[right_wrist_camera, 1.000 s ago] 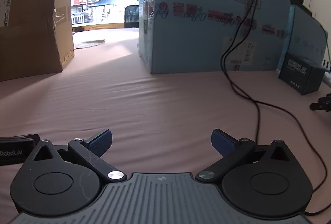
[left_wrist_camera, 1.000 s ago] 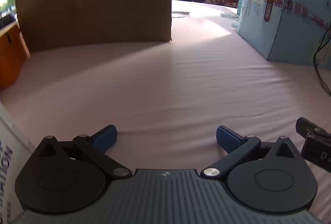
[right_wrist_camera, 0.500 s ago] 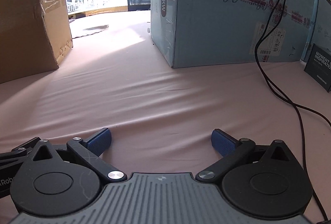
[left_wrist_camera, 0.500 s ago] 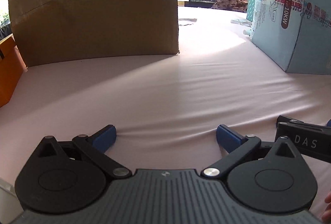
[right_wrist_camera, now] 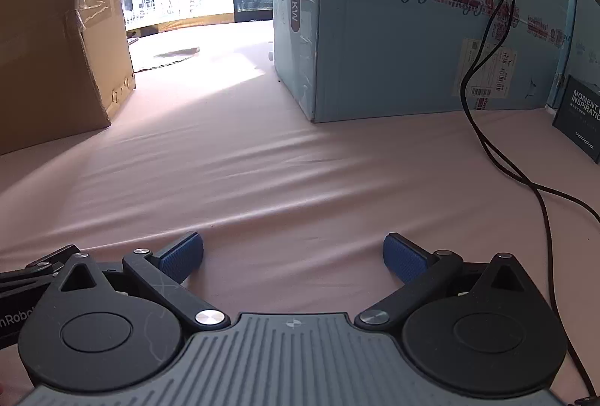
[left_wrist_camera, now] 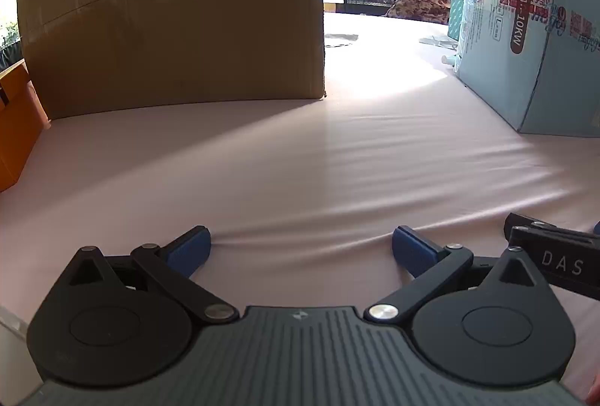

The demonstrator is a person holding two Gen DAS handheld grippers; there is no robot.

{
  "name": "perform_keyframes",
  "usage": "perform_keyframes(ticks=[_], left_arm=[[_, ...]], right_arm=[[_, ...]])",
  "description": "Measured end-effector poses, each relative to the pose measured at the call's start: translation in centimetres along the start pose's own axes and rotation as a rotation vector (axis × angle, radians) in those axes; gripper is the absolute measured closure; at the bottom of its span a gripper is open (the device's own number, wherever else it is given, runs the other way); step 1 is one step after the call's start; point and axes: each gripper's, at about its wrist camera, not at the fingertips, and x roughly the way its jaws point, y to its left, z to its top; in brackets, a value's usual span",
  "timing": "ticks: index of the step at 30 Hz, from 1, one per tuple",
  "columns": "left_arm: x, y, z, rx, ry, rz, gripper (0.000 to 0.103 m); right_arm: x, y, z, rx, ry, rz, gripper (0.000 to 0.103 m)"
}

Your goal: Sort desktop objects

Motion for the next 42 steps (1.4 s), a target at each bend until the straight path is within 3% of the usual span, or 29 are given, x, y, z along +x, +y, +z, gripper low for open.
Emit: perform_keyframes(ticks=[42], left_arm=[[-0.25,-0.02,-0.10,-0.007,0.000,0.001,0.000]], right_arm=[[-0.50,-0.01,-0.50,-0.003,0.000,-0.023,0.000]])
